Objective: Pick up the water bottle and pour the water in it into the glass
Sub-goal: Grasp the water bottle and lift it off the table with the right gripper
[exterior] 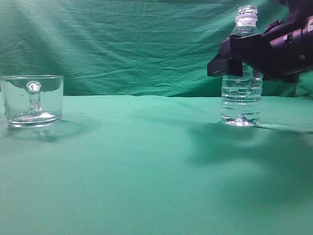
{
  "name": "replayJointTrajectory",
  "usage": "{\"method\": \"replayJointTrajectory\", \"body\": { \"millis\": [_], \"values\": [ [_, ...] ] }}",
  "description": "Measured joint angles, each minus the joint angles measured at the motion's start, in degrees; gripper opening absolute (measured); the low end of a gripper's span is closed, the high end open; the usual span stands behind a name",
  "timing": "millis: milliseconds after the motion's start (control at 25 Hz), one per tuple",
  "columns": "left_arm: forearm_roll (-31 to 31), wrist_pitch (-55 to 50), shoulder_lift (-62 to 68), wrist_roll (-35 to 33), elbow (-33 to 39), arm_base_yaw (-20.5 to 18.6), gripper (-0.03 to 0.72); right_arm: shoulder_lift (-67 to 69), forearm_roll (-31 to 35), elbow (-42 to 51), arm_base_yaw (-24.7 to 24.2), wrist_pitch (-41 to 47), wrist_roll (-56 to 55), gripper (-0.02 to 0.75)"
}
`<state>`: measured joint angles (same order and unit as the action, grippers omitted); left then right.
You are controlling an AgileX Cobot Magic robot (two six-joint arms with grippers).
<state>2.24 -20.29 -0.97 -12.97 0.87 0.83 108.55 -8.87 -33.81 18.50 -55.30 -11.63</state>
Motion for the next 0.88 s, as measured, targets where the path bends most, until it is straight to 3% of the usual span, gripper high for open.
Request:
{"method": "replayJointTrajectory", "body": {
  "millis": [160,240,320,880],
  "values": [
    [0.00,0.00,0.00,0.00,0.00,0.00,0.000,0.51,-0.34,-0.57,0.00,-0.43,0.00,0.469],
    [0.00,0.00,0.00,0.00,0.00,0.00,0.000,0.59,-0.34,-0.60,0.00,-0.56,0.00,0.468],
    [0.00,0.00,0.00,0.00,0.00,0.00,0.000,0.59,-0.34,-0.60,0.00,-0.56,0.11,0.408],
    [0.00,0.00,0.00,0.00,0.00,0.00,0.000,0.64,-0.45,-0.60,0.00,-0.56,0.22,0.416]
  ]
}}
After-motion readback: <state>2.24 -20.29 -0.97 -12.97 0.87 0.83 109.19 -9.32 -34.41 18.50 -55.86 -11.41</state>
